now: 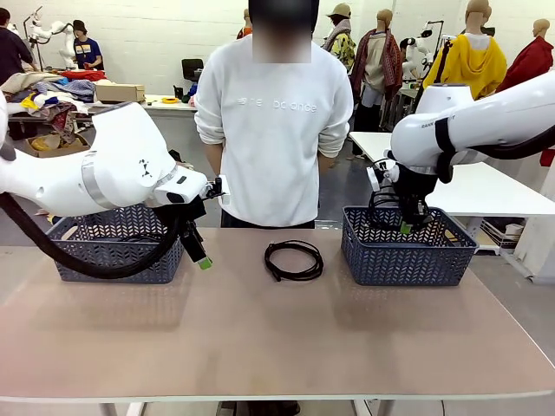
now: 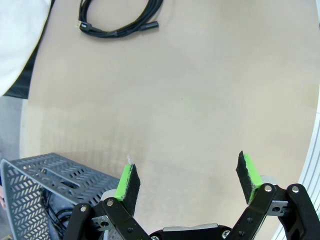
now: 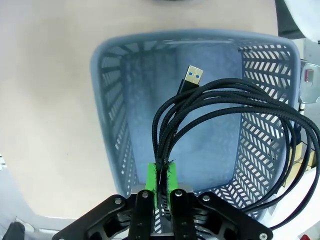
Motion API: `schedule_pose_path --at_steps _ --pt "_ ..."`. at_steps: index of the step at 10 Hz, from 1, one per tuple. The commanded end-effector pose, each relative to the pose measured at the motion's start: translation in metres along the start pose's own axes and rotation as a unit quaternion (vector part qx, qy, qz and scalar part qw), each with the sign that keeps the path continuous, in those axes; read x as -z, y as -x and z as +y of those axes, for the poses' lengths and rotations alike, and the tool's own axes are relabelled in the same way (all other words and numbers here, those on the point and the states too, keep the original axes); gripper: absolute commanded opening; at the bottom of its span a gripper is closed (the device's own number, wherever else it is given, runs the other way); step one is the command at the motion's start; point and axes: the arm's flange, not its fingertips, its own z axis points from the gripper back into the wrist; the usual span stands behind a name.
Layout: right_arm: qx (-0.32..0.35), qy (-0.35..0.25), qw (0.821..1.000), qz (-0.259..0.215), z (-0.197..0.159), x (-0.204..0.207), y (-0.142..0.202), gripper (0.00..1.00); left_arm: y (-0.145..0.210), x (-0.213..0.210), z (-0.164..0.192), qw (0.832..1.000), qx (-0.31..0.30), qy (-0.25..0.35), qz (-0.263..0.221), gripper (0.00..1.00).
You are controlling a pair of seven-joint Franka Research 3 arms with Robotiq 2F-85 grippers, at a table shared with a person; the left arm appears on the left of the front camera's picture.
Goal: Organize the cables according to human instructions.
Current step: Pick up a bundle of cables and place it in the basket indicated by the human.
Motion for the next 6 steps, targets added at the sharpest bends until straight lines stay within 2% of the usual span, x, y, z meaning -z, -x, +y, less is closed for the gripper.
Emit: schedule_pose_path --at_steps 1,6 --pt "-0.015 0.014 1.000 0.002 -0.0139 0.0051 0.0042 0.10 0.0005 -0.0020 0.0013 1.000 0.001 -0.001 0.002 1.00" --pt "-0.015 0.015 1.000 0.011 -0.0235 0.0100 0.0060 0.10 0.0005 -0.0020 0.0013 1.000 0.001 -0.001 0.002 1.00"
